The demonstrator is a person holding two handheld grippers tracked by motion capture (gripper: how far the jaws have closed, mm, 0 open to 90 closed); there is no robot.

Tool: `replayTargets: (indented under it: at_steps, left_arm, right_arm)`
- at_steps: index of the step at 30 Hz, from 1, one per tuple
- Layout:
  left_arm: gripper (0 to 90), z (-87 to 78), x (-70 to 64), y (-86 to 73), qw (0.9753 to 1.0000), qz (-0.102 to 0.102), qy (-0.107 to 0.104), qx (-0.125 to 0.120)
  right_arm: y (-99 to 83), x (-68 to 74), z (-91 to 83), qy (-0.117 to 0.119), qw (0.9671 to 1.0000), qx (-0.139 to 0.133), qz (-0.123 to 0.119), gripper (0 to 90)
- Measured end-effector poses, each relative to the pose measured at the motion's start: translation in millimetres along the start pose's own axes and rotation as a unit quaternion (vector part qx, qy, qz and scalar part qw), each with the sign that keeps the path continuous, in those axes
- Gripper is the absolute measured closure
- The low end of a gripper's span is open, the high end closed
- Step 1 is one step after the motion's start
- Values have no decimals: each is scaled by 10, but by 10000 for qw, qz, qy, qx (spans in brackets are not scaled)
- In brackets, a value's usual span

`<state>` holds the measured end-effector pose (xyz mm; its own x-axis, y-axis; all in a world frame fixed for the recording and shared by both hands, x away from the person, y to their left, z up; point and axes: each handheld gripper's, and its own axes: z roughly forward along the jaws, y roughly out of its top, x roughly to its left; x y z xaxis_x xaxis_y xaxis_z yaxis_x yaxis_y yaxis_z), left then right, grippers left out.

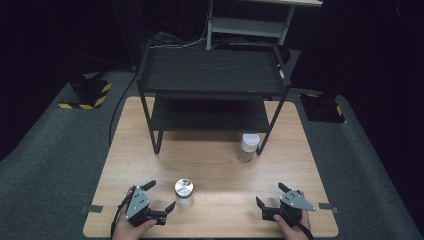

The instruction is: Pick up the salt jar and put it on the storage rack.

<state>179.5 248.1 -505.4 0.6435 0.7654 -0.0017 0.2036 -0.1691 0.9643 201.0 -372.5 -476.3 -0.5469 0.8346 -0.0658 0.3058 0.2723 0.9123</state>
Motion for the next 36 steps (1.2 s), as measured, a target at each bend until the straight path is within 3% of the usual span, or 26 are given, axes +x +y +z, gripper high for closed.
replayTargets:
  at_steps: [13,20,36]
  left_arm:
    - [4,14,-21,-22,9996,-161,-158,-178]
    - [4,80,-119,3,9992,-148,-290,-243]
    - [34,238,-292,38,9994,-101,-220,-245]
  right_arm:
    - [-2,-10,-1,17,10000,-4,14,2]
    - [1,-16,0,29,10000,3,29,3]
    - [-11,-14,-5,19,10000,-30,41,2]
